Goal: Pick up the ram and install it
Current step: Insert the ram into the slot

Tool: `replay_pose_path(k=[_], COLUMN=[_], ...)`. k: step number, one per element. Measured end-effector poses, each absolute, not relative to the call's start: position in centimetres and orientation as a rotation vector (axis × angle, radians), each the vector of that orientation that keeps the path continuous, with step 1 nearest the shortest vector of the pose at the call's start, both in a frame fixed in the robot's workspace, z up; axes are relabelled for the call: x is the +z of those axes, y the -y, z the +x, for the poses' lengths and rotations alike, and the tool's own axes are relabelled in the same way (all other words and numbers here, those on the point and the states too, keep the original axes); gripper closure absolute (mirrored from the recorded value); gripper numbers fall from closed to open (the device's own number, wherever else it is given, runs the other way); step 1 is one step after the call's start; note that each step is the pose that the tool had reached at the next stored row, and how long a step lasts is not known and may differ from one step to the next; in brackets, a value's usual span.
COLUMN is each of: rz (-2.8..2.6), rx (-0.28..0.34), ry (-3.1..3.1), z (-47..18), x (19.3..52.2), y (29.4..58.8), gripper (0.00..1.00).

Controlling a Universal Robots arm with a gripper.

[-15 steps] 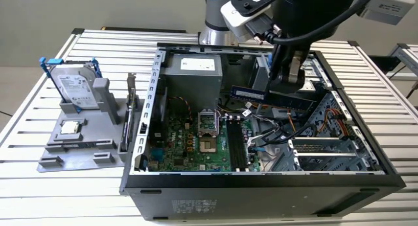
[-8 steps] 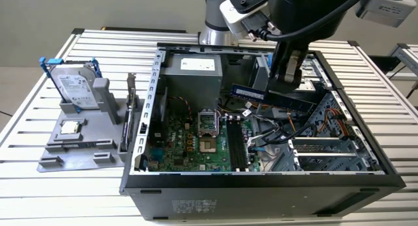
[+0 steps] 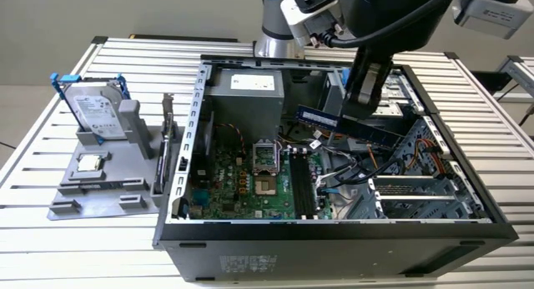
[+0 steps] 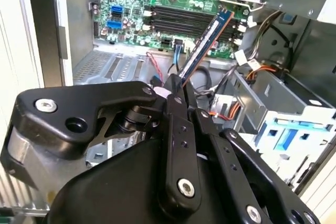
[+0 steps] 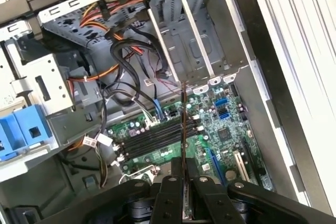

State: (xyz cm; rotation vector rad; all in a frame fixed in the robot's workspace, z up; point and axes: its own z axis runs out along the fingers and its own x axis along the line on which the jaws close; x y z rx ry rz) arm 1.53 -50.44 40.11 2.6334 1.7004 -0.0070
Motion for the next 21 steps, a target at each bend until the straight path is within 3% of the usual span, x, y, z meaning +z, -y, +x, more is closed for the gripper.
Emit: replay_pose_path(k=[21], rz=[2.809], rx=[-0.014], ry=[-1.379], z=[1.68], x=[40.06], y=[50.44], gripper=[1.00])
